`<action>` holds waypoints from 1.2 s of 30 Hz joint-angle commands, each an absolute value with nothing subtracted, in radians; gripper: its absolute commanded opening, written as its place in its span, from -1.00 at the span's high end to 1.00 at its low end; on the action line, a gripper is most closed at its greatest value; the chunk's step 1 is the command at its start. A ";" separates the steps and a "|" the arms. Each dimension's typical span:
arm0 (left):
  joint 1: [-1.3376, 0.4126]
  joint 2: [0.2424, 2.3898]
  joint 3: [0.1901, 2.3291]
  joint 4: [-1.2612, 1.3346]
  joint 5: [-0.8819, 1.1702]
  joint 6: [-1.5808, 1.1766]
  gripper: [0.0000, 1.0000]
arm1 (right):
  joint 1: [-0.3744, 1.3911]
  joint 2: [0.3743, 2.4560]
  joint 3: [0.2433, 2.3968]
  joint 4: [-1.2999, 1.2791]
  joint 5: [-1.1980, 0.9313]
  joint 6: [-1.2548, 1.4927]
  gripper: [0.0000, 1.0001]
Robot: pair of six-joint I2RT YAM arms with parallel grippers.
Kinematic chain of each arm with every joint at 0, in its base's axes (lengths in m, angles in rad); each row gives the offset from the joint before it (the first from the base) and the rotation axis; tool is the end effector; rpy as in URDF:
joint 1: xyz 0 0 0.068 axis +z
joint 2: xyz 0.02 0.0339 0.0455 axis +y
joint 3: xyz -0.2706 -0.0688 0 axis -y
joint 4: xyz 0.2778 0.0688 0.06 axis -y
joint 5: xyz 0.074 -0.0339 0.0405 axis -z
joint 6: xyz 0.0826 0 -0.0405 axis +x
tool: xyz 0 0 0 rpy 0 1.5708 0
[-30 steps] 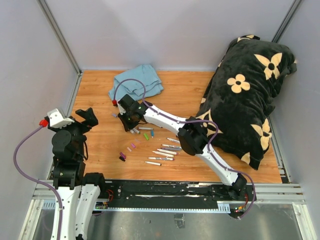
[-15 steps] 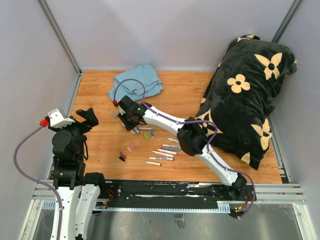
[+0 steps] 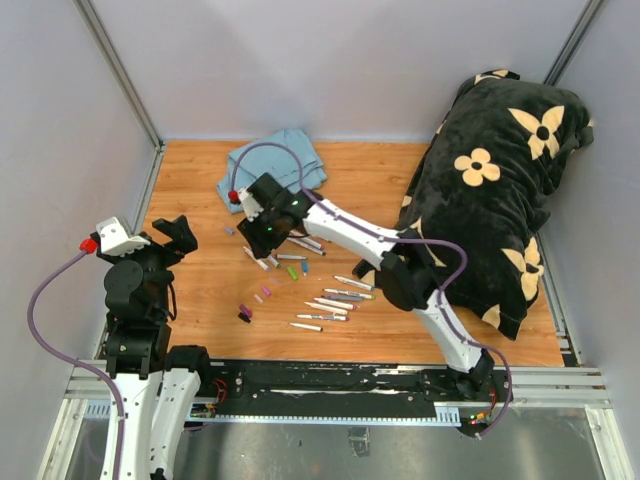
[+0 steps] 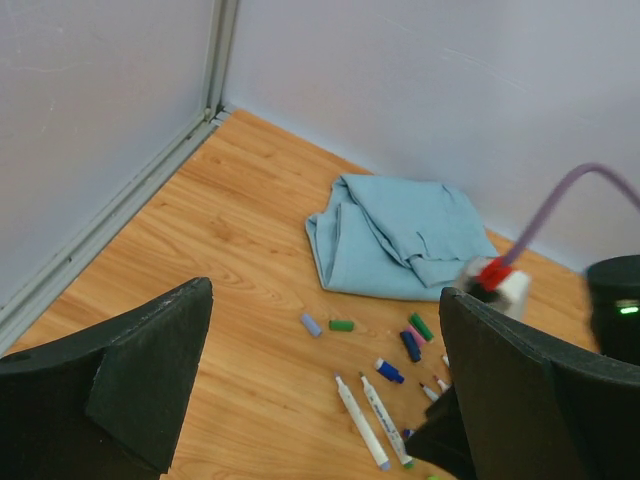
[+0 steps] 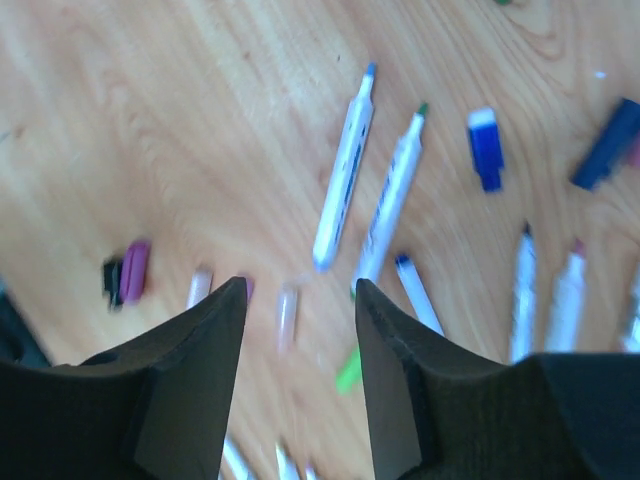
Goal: Open the pen caps
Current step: Reset both arms
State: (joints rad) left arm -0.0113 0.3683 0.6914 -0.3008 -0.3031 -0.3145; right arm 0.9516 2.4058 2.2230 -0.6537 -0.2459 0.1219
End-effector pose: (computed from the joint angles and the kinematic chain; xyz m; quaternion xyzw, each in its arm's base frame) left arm 0.1650 0.0228 0.3594 -0.2111 0.6669 -0.0105 0.7145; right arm 0.3365 0.5067 0.1892 -0.4136 0.8300 0.2805 0.2476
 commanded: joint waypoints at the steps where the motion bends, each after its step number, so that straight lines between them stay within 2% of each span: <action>1: -0.020 0.362 0.703 -0.270 -0.301 -0.296 -0.99 | 0.865 2.127 2.060 -0.697 -0.442 -0.103 -0.08; 6: -0.020 0.372 0.693 -0.253 -0.252 -0.289 -0.99 | 0.764 1.824 1.746 -0.730 -0.557 -0.418 -0.59; 12: -0.020 0.413 0.673 -0.220 -0.132 -0.271 -0.99 | 0.600 1.477 1.446 -0.614 -0.525 -0.547 -0.97; 16: -0.020 0.456 0.658 -0.193 -0.026 -0.278 -0.99 | 0.451 1.300 1.327 -0.540 -0.559 -0.546 -0.97; 20: -0.020 0.507 0.637 -0.099 0.133 -0.329 -0.99 | 0.326 1.155 1.253 -0.450 -0.441 -0.431 -0.97; 24: -0.020 0.634 0.677 0.013 0.321 -0.459 -0.99 | 0.206 1.114 1.315 -0.488 -0.367 -0.348 -0.97; 29: -0.020 0.817 0.899 0.015 0.416 -0.552 -0.99 | 0.165 1.054 1.436 -0.561 -0.245 -0.347 -0.97; 36: -0.020 0.945 1.338 -0.155 0.480 -0.506 -0.99 | 0.161 1.067 1.735 -0.712 -0.270 -0.304 -0.96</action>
State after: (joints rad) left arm -0.0158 0.9321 1.1408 -0.1059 0.4030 -0.5209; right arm 0.1741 1.0863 1.6009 -0.6300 -0.2829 -0.3637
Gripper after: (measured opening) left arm 0.993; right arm 0.984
